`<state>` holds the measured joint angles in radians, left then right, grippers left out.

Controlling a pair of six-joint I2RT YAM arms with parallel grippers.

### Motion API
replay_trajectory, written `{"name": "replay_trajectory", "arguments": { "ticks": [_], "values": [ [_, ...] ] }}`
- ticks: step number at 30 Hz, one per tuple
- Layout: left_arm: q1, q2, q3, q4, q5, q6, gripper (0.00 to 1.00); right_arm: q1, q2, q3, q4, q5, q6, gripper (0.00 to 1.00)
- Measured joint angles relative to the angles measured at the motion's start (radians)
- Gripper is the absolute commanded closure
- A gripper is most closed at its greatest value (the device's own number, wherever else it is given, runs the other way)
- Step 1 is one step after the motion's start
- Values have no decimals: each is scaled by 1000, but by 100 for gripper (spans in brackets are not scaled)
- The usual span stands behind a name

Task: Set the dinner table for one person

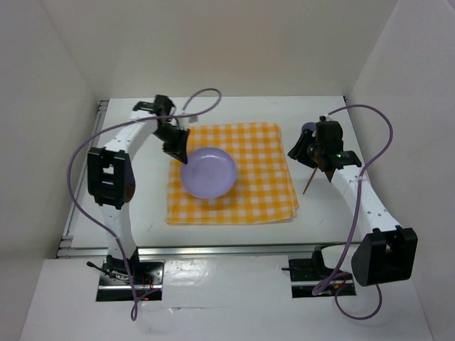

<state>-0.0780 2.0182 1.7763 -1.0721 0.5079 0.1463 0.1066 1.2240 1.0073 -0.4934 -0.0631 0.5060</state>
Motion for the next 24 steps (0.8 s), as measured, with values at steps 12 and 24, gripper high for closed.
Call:
{"name": "replay_trajectory", "arguments": {
  "ticks": [12,24],
  "values": [
    [-345,224,256,63,-264,-57,100,0,-36,-2,-31,27,0,51],
    [-356,284,220,88,-359,-96,99,0,-47,-11,-40,41,-3,47]
  ]
}}
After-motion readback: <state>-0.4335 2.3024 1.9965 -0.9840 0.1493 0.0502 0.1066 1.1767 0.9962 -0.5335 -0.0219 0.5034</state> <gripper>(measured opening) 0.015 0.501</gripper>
